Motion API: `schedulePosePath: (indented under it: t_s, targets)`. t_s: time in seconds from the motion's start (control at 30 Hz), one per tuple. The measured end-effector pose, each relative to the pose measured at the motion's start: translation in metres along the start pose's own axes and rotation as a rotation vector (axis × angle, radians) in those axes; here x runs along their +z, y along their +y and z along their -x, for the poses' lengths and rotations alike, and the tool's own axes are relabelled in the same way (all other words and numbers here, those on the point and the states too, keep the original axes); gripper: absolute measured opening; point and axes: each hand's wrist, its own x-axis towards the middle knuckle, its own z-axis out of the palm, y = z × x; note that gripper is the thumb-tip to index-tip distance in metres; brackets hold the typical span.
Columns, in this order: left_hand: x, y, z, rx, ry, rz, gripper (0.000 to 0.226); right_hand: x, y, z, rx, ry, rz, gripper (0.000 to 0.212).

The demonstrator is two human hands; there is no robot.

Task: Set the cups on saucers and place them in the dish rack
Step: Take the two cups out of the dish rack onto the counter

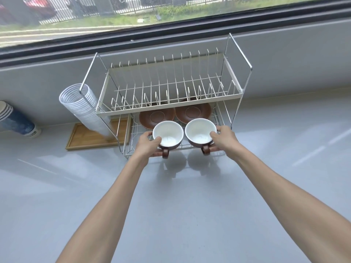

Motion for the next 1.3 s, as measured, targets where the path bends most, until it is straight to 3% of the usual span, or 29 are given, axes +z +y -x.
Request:
schedulePosePath:
  t_s: [0.5, 0.93, 1.3]
  targets:
    - [0.041, -0.018, 0.071, 0.060, -0.138, -0.026, 0.049, -0.069, 0.057, 0.079, 0.052, 0.099, -0.063, 0.037]
    - [0.165, -0.018, 0.102, 0.026, -0.317, -0.080, 0.047, -0.178, 0.127, 0.101, 0.168, 0.290, -0.133, 0.034]
    - [0.260, 0.000, 0.102, 0.010, -0.309, -0.005, 0.050, -0.248, 0.162, 0.074, 0.222, 0.420, -0.181, 0.036]
